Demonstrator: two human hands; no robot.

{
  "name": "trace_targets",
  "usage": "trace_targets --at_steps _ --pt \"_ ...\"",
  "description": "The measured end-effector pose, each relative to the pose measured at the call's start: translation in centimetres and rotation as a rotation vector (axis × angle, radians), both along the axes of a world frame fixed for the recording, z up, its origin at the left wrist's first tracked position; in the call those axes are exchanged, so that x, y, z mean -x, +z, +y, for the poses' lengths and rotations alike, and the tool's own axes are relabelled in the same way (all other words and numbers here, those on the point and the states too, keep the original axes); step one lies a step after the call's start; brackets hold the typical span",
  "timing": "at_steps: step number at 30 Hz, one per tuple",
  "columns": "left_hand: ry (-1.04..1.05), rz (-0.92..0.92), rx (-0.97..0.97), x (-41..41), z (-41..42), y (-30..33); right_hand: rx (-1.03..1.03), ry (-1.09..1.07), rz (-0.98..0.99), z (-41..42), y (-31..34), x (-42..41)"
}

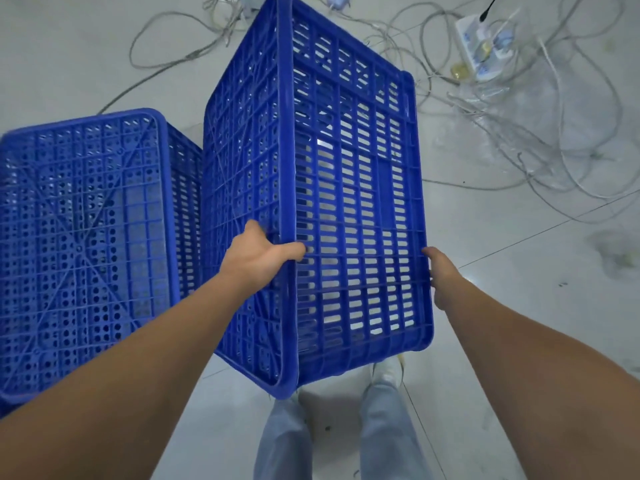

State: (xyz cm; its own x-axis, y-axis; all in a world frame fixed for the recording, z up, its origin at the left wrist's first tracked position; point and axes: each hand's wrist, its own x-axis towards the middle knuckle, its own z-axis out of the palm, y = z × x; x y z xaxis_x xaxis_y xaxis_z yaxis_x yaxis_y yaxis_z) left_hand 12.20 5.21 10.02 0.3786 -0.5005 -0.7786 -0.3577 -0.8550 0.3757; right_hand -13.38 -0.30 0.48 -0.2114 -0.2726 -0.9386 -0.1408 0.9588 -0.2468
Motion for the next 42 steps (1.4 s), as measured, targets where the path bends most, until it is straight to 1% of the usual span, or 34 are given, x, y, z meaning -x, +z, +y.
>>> trace_targets --at_steps 1,4,8,11,14,17,19,22,25,27,29,31,33,35,36,39,40,41,42 --pt "0.004 0.001 0.003 -0.2 0.0 0.1 0.006 -0.003 0.001 -0.3 0.8 0.1" --pt "0.052 0.021 0.018 -0.8 0.1 0.2 0.043 -0.002 -0.045 -0.9 0.6 0.5" --pt "0.117 0.106 0.011 -0.9 0.9 -0.6 0.102 -0.047 0.02 -1.3 -0.5 1.4" --pt "0.206 0.189 0.005 -0.6 1.9 -1.8 0.139 -0.078 0.071 -2.0 1.0 1.6" --pt "0.331 0.277 -0.023 -0.2 3.0 -3.1 0.178 -0.02 0.077 -2.6 1.2 2.5" --pt "0.444 0.325 0.001 -0.2 4.4 -4.5 0.183 0.05 0.06 -3.1 1.2 2.7" --pt "0.542 0.336 0.037 -0.6 5.1 -5.2 0.18 0.094 0.033 -3.1 1.0 2.2" --pt "0.771 0.362 0.053 -1.7 6.0 -6.9 0.149 0.154 0.003 -2.3 0.9 1.0" --pt "0.882 0.371 0.05 -2.6 6.8 -8.4 0.14 0.186 -0.017 -1.3 0.4 -0.2" --pt "0.899 0.362 0.018 -3.2 7.3 -10.0 0.157 0.193 -0.03 -0.6 0.0 -0.8" --pt "0.865 0.348 -0.005 -3.9 7.7 -12.2 0.182 0.176 -0.029 0.0 -0.2 -1.4" --pt "0.805 0.35 -0.022 -3.7 6.9 -11.0 0.208 0.172 -0.003 0.2 -0.5 -1.6" --pt "0.777 0.298 -0.01 -3.1 6.1 -8.9 0.218 0.191 0.021 0.3 -0.3 -1.7" --pt "0.728 0.217 0.013 -2.7 6.4 -9.1 0.218 0.204 0.039 0.2 -0.5 -1.5" --pt "0.716 0.16 0.026 -2.3 6.5 -9.2 0.217 0.213 0.043 0.3 -0.5 -1.4" --pt "0.652 -0.064 0.147 -0.4 6.6 -8.5 0.221 0.207 0.033 0.5 -0.4 -1.3" --pt "0.613 -0.136 0.175 0.5 6.7 -8.3 0.204 0.194 0.034 0.6 -0.3 -1.2" --pt "0.534 -0.214 0.193 1.5 6.8 -8.3 0.191 0.183 0.023 0.6 -0.2 -1.0" --pt "0.426 -0.303 0.17 2.6 7.0 -8.4 0.168 0.178 0.007 0.7 -0.1 -0.8"
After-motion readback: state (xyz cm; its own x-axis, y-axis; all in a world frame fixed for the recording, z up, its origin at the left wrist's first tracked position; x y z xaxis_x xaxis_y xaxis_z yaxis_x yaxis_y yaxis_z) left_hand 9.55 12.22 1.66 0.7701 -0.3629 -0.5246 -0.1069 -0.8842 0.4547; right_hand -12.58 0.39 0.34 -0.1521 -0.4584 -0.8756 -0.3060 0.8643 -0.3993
